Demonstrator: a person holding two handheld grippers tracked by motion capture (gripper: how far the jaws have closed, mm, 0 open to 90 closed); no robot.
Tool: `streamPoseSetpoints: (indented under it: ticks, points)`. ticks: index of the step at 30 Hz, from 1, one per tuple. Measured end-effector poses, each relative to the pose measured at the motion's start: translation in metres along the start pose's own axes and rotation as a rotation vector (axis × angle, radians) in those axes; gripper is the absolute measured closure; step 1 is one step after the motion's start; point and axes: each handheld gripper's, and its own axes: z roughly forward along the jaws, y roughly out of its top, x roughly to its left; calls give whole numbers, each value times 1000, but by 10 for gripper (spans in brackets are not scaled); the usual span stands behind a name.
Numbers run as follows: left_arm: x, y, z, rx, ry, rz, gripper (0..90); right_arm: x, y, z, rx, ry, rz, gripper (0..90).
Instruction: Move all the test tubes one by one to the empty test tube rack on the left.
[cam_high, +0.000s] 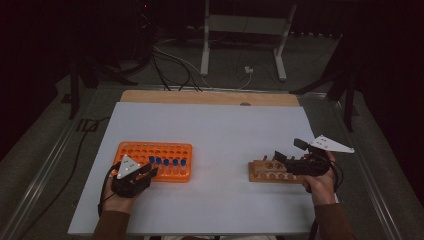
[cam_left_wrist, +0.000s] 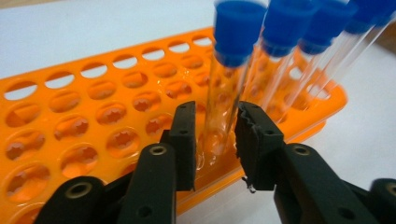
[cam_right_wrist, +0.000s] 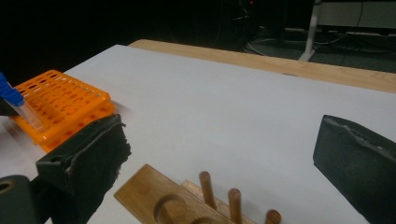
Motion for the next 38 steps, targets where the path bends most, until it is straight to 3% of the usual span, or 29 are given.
streamPoseSetpoints:
  ticks: [4, 12, 13, 17, 21, 25, 27, 30, 38]
  points:
    - [10, 0, -16, -74, -9, -33, 588, -2, -7, -4, -7, -8, -1, 22]
    - [27, 1, -45, -252, 46, -71, 477, -1, -22, -10, -22, -34, -26, 22]
    - [28, 2, -48, -268, 55, -74, 423, -1, -23, -10, -23, -37, -27, 22]
    - [30, 3, -54, -332, 75, -97, 359, 0, -27, -11, -32, -39, -32, 21]
    - [29, 5, -57, -359, 95, -102, 303, 1, -30, -13, -57, -40, -39, 21]
    - [28, 7, -59, -372, 147, -106, 182, 0, -35, -17, -74, -49, -47, 21]
    - [28, 8, -59, -371, 160, -105, 148, -2, -36, -18, -80, -53, -43, 21]
    - [28, 9, -56, -342, 187, -116, 11, -2, -39, -16, -75, -57, -39, 21]
    - [29, 8, -53, -336, 190, -132, 6, 2, -42, -6, -48, -52, -56, 20]
